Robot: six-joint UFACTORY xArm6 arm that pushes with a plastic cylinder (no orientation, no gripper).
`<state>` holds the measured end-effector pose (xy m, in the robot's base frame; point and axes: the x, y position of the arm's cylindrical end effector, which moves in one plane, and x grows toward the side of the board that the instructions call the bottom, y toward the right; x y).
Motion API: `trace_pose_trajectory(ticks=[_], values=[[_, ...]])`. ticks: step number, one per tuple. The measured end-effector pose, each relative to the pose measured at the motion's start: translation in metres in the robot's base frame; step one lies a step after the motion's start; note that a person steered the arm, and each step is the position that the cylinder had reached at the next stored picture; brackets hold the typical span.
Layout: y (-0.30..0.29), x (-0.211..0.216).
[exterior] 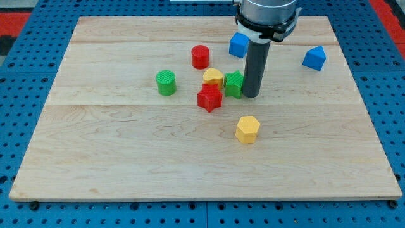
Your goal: Push blue triangle towards the green star
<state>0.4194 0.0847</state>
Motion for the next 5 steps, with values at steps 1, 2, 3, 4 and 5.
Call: trace_pose_trajectory(ticks=[1,2,3,4,5], values=[[-0.006,0.000],[-0.015,0.000],[0.003,0.000],[0.072,-0.002],[0.161,-0.015]])
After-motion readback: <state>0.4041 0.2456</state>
